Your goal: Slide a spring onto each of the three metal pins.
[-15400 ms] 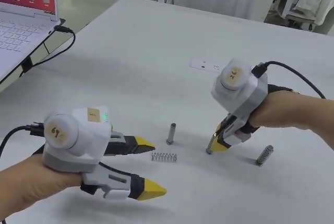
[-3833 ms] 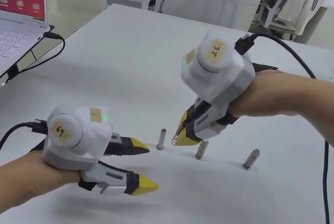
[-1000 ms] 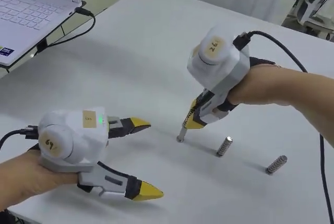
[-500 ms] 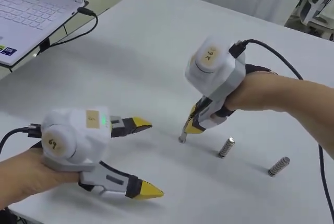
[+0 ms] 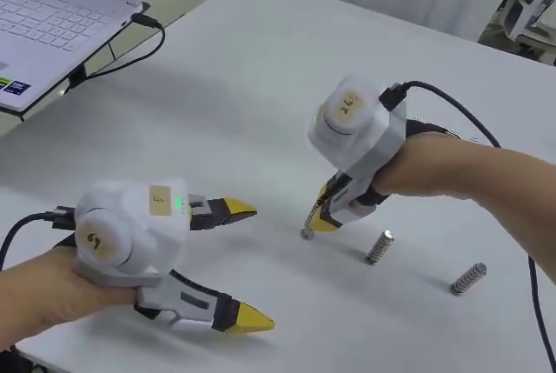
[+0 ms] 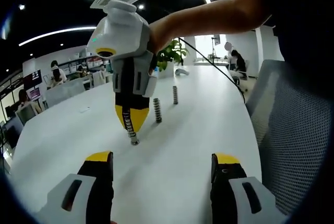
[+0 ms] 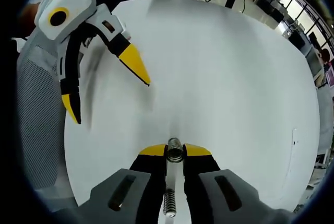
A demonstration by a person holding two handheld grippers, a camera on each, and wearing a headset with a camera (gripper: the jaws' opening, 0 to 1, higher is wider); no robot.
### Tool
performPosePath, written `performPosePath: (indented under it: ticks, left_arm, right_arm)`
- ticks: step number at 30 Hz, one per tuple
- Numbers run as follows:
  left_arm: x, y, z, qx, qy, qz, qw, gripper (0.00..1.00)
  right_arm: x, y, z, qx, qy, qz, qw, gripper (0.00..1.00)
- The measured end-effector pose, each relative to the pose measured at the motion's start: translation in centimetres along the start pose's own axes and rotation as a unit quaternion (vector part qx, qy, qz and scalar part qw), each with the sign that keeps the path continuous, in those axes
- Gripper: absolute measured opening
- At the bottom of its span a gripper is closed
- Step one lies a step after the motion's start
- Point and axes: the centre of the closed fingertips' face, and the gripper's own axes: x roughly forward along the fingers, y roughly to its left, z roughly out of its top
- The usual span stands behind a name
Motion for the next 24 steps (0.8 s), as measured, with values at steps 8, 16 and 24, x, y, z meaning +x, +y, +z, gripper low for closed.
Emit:
performPosePath:
  ticks: [8,16,24]
  left_arm:
    - [0.1,0.0,-0.1,0.0,0.003,-0.001,1.0,0.73]
    - [0.1,0.1,-0.1,-0.001,0.005,-0.001,1.0,0.73]
    - [0.1,0.0,-0.2,-0.001,0.006,0.0,1.0,0.72]
  right_arm:
    - [0.8,0.0,-0.2,0.007,0.0,0.006,1.0,0.09]
    - [1.3,0.1,-0.3,0.009,0.002,0.011,0.9999,0.09]
    - [1.6,0.3,-0.2,0.008,0.006,0.014,0.9998,0.09]
